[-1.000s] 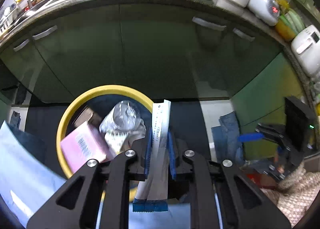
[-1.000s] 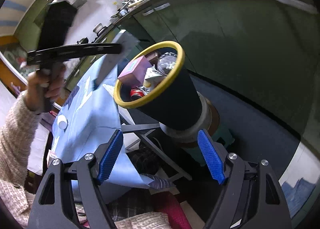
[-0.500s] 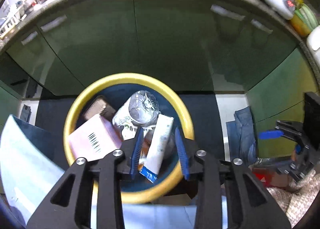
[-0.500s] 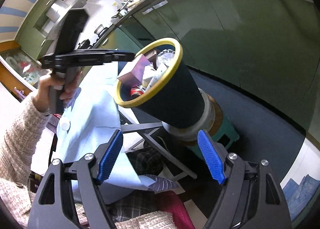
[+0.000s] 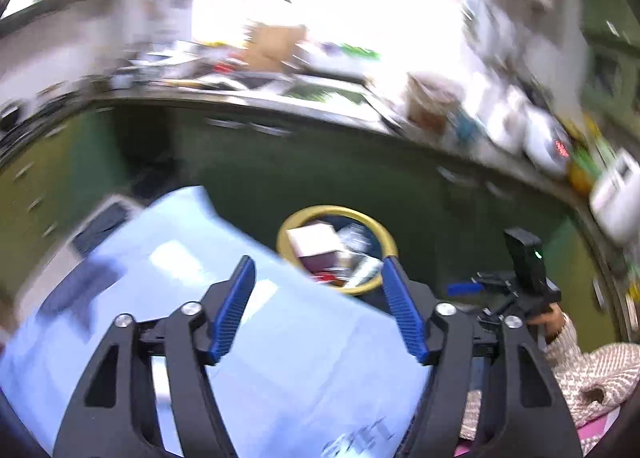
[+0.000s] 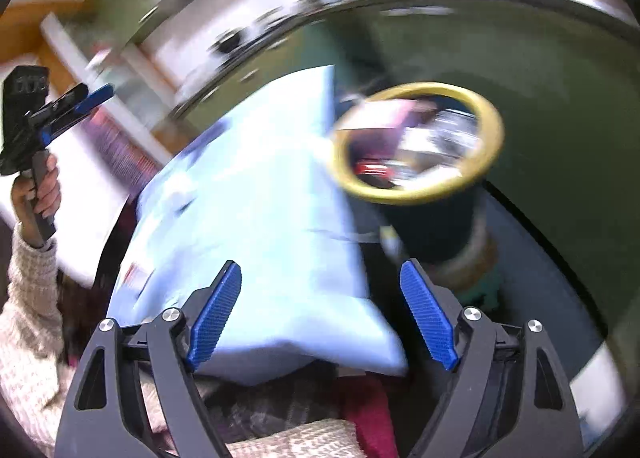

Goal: Collect trash
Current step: 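Carry the toothpaste tube over the bin and open the left tool, then move the right tool to the milk carton and grasp it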

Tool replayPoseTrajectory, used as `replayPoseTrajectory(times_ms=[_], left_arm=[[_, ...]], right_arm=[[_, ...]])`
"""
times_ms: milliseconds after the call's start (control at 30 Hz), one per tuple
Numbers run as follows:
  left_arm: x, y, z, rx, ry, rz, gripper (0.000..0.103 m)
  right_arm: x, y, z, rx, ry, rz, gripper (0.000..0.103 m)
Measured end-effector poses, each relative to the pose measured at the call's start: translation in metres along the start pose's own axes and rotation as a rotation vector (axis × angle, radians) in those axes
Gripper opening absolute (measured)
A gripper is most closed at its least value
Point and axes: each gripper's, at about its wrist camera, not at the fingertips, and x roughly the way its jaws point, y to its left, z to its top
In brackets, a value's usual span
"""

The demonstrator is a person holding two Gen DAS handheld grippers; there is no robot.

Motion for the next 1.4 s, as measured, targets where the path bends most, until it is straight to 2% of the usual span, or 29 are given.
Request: replayPoseTrajectory(times_ms=[100, 167, 233, 367, 433, 533, 667, 800, 1000, 1067, 1133, 1400], left_arm=[[-0.06, 0.034, -0.047, -0.094, -0.099, 0.119, 0.073], [-0.096, 0.051, -0.088, -0.15, -0.153, 0.231, 0.078], [-0.125, 0.063, -0.122, -0.208, -0.19, 0.309, 0.083], [-0.17, 0.092, -0.188, -0.366, -0.215, 0.399, 0.085], [-0.181, 0.1, -0.213, -0.41, -0.218, 0.437, 0.085], [-0.196, 0.109, -0.242, -0.453, -0.23, 0.495, 0.086], [-0.221, 0.111, -0.276, -0.505, -0.261, 0.589, 0.089], [-0.233, 0.111, -0.295, -0.54, -0.27, 0.634, 0.09], [-0.238, 0.115, -0.311, -0.598, -0.285, 0.605, 0.09], [-0.238, 0.118, -0.315, -0.609, -0.283, 0.598, 0.09], [-0.236, 0.121, -0.317, -0.616, -0.279, 0.589, 0.09], [-0.232, 0.122, -0.318, -0.618, -0.273, 0.579, 0.09]], right_arm=[[0.026, 0.065, 0.014, -0.172, 0.052, 0.085, 0.089], [0.047, 0.111, 0.021, -0.29, 0.095, 0.147, 0.089], [0.068, 0.154, 0.023, -0.393, 0.133, 0.186, 0.09], [0.122, 0.237, 0.016, -0.615, 0.214, 0.231, 0.091], [0.153, 0.269, 0.009, -0.702, 0.251, 0.218, 0.091], [0.191, 0.294, 0.004, -0.766, 0.306, 0.203, 0.091], [0.228, 0.31, -0.001, -0.784, 0.384, 0.198, 0.091], [0.262, 0.328, -0.005, -0.808, 0.455, 0.173, 0.091], [0.292, 0.342, -0.009, -0.822, 0.527, 0.128, 0.084], [0.298, 0.344, -0.01, -0.821, 0.544, 0.121, 0.076], [0.301, 0.343, -0.01, -0.807, 0.563, 0.124, 0.055], [0.28, 0.332, 0.001, -0.748, 0.53, 0.152, 0.055]])
